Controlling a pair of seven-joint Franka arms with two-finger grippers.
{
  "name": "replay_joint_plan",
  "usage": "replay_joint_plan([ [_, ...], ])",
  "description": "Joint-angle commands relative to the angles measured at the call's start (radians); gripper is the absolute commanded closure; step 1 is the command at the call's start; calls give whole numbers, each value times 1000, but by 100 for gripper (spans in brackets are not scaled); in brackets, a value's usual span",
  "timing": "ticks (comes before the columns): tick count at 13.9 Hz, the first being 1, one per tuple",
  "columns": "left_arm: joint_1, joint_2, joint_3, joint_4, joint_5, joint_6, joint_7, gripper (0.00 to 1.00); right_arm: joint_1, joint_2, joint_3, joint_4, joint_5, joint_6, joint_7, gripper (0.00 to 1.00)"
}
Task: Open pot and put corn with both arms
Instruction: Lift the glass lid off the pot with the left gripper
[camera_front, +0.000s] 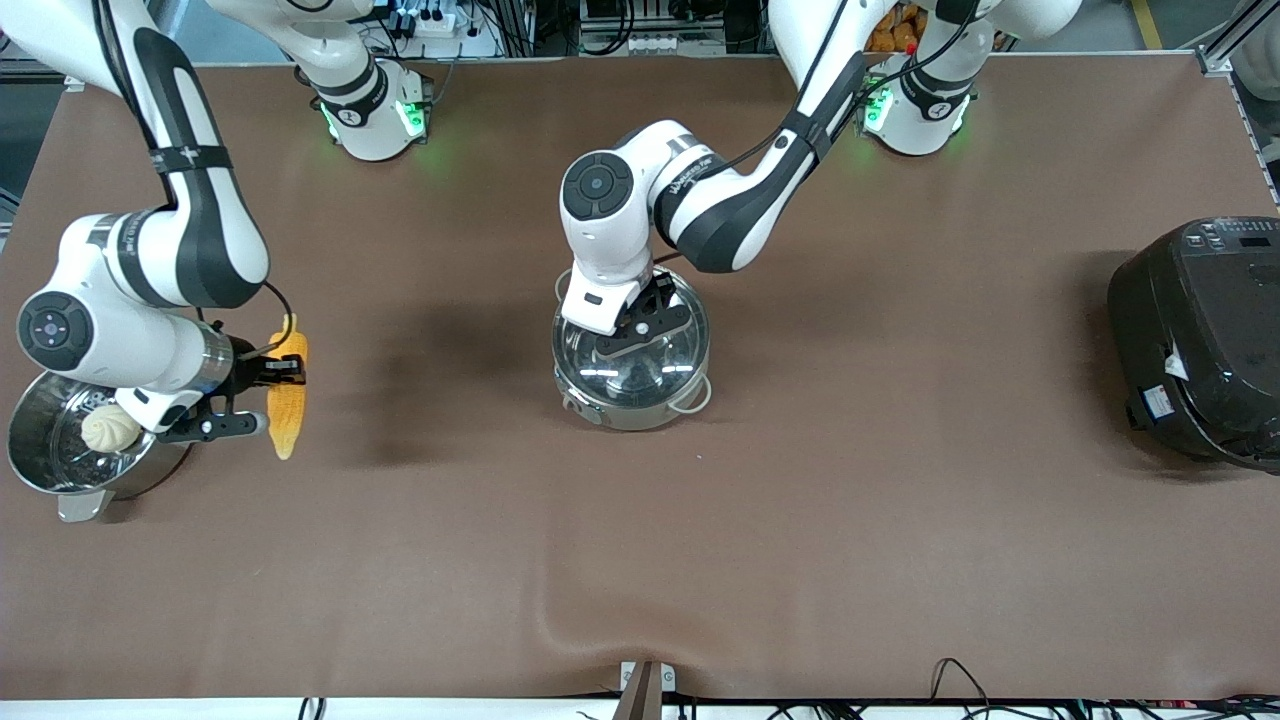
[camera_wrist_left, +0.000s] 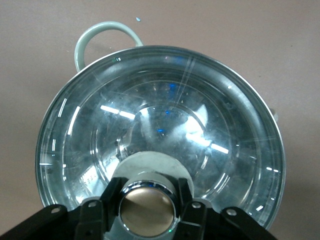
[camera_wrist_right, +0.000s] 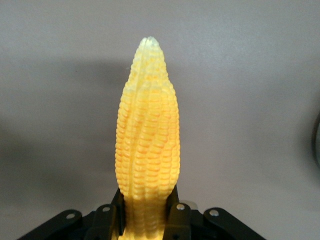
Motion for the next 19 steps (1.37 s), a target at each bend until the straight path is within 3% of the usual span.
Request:
replay_joint_plan([
  [1,43,-98,16,2,-13,-120,55,100,81,15,-4,83,4,-95,121,78],
  [5,170,-227,19,-11,-13,-263,370,100,189,17,-2,160,6,-161,242,78],
  [9,334,-283,19,-31,-11,-340,676,100,359,11,-5,200,98,-181,365,78],
  [15,535,-294,18,-122,-9,-310,955,100,666,55,-5,244,101,-136,664,78],
  [19,620,-329,15,-286,-9,-155,1071,100,715,136,-7,276,95,-54,723,78],
])
